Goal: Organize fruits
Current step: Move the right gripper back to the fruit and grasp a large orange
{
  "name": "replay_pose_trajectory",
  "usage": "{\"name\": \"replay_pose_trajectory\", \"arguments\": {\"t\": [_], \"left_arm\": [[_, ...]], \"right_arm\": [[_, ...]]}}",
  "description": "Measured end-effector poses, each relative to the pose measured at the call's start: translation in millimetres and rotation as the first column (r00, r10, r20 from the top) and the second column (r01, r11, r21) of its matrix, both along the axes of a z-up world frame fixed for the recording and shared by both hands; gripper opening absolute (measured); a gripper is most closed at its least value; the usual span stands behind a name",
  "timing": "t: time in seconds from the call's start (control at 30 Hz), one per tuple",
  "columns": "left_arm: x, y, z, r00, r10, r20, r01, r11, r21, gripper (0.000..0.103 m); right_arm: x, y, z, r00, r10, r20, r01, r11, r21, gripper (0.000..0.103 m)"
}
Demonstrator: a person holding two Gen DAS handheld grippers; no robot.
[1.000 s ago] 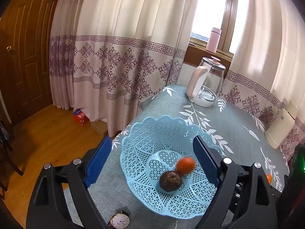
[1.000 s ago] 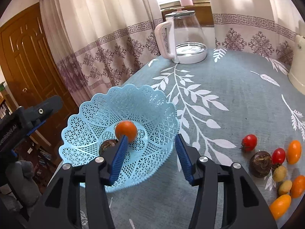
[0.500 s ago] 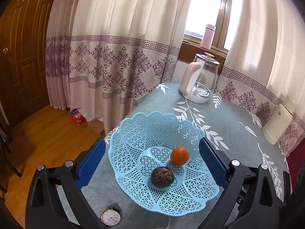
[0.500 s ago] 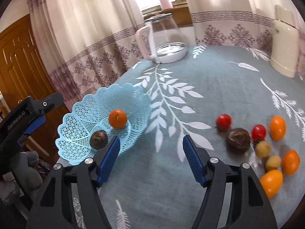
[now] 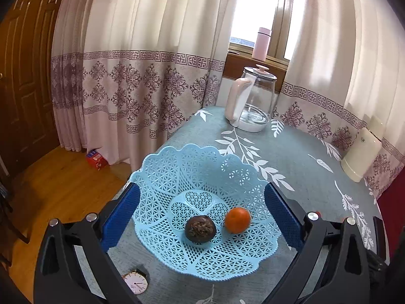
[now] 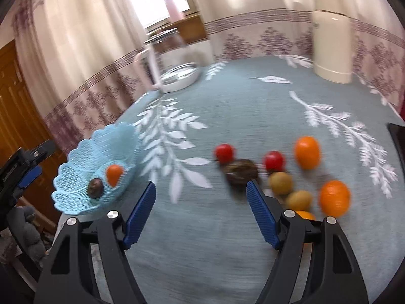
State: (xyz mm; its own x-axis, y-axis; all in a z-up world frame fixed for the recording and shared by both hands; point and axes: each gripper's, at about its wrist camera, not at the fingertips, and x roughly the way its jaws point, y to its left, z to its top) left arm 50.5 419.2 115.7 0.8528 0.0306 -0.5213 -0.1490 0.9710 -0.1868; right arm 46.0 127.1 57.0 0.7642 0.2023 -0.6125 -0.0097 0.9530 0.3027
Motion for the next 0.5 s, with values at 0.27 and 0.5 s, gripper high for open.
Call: {"name": "replay_pose_trajectory", "arguments": {"t": [0.27, 0.5], "left_arm": [[-2, -12, -3, 1.000, -0.030, -0.009, 0.030, 0.999, 0.021, 0.100], [-3, -20, -3, 0.999, -0.054, -0.010, 0.054, 0.998, 0.035, 0.100]], "right_arm": [[-10, -51, -6, 0.992, -0.127, -0.008, 0.127, 0.991, 0.027, 0.074], [-18, -81, -11, 0.981, -0.195, -0.013, 0.195, 0.981, 0.006, 0.074]]}}
